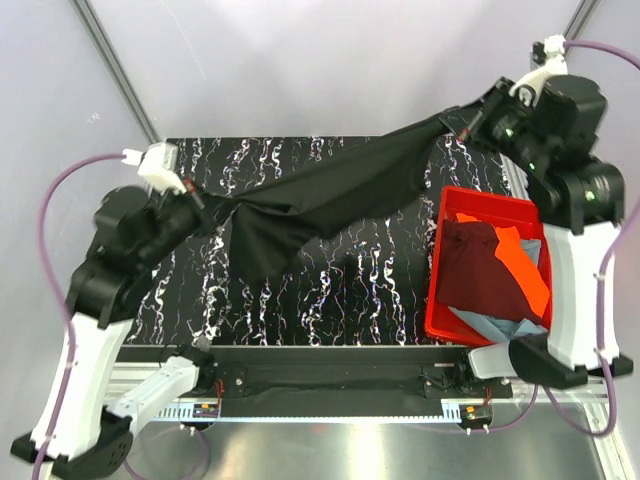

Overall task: Fold and stack the t-shirts
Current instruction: Flatten the tshirt out

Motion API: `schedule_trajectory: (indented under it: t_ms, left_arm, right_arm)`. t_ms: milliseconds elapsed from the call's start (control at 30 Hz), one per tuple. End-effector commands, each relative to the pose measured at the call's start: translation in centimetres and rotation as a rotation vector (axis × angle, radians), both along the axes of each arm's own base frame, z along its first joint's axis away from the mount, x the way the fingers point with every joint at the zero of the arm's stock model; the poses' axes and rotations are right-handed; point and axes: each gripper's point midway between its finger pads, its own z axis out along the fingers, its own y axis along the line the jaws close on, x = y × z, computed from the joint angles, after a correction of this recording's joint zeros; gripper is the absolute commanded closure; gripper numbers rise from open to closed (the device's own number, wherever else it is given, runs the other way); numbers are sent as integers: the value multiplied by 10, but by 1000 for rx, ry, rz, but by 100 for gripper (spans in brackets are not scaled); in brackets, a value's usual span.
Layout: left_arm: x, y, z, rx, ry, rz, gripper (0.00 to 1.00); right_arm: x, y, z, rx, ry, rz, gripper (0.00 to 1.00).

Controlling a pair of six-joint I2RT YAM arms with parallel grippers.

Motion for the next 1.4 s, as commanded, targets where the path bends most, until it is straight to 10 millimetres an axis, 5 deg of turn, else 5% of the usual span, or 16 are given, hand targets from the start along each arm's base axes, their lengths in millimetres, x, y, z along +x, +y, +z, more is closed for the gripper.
schedule_trajectory:
  t_ms: [0,233,433,500,533,600,633,667,800,833,900,933,967,1067,1233,1367]
  left_arm:
    - [-16,24,-3,25,28,92,100]
    - [29,25,-79,207,265,144,100]
    - [99,43,-156,411,495,244,100]
    - [126,50,-180,465,565,264,72]
    - [131,64,-192,491,628,299,56]
    - [155,71,-188,511,641,323,49]
    - [157,74,-184,519,635,333,45]
    - [160,73,-179,525,616,327,35]
    - [131,68,-197,484,665,293,23]
    - [118,68,-190,446,652,303,24]
    - [83,68,-223,429,744,288,26]
    - [73,68,-225,404,738,296,26]
    - [58,66,-222,349,722,309,27]
    - [24,68,-247,278,759,348,33]
    - [7,72,-279,205,846,385,36]
    - [11,59,-281,124,862,320,38]
  right_arm:
    - [-8,-15,9,31,-19,-60,100]
    - [44,7,-53,18,96,0,100]
    - [138,21,-135,-61,217,8,98]
    - [170,26,-186,-103,322,20,87]
    - [181,26,-170,-113,288,14,62]
    - [188,23,-231,-195,487,26,55]
    - [193,21,-209,-209,441,14,51]
    - [195,19,-233,-241,503,23,45]
    - [145,13,-247,-312,653,48,39]
    - [123,17,-280,-345,756,78,39]
    - [87,50,-250,-357,647,159,39]
    - [59,56,-281,-388,724,194,39]
    - [37,66,-261,-361,667,210,40]
    - [-37,100,-285,-295,734,313,43]
    - [-130,117,-349,-262,892,403,51]
    - [-164,107,-380,-338,972,388,49]
